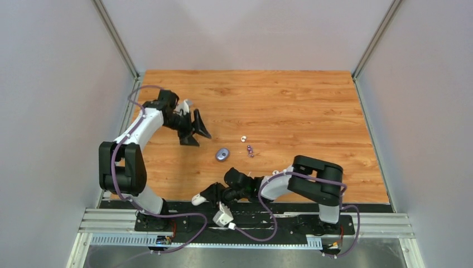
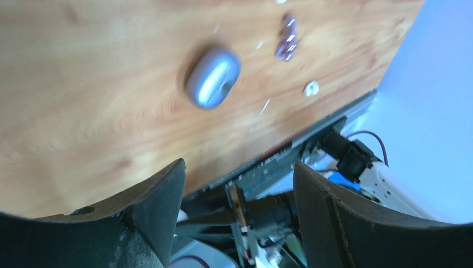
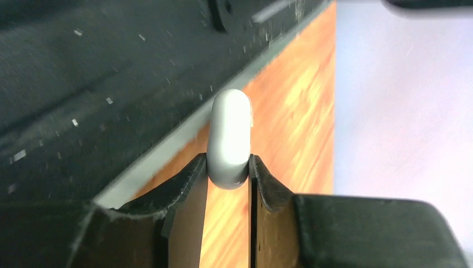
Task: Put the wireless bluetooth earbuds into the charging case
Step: Pick up the charging case at the center of the board, then open the charging case.
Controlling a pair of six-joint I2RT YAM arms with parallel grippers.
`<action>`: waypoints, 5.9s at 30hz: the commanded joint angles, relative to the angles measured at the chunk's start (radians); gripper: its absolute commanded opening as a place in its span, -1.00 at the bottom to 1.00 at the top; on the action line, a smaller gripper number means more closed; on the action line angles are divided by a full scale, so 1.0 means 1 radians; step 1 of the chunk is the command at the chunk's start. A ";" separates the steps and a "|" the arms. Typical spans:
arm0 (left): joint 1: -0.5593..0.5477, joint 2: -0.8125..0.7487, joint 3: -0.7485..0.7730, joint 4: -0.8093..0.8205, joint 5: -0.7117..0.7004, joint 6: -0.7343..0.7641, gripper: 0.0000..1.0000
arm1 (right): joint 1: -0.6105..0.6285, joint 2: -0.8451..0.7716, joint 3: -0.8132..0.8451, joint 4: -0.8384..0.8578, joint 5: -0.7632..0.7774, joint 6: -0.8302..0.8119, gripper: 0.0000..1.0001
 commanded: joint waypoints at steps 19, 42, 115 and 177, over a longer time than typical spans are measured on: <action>-0.147 -0.511 -0.077 1.038 0.240 0.362 0.74 | -0.867 -0.471 0.810 -1.398 -0.494 1.385 -1.00; -0.331 -0.196 0.281 0.962 0.446 0.196 0.52 | -0.975 -0.549 0.637 -0.563 -0.765 1.853 -1.00; -0.331 -0.146 0.275 0.941 0.563 0.302 -1.00 | -0.900 -0.427 0.810 -0.722 -0.314 1.826 0.02; -0.330 -0.157 0.243 0.996 0.458 0.298 -1.00 | -0.895 -0.441 0.769 -0.891 -0.531 1.494 -0.35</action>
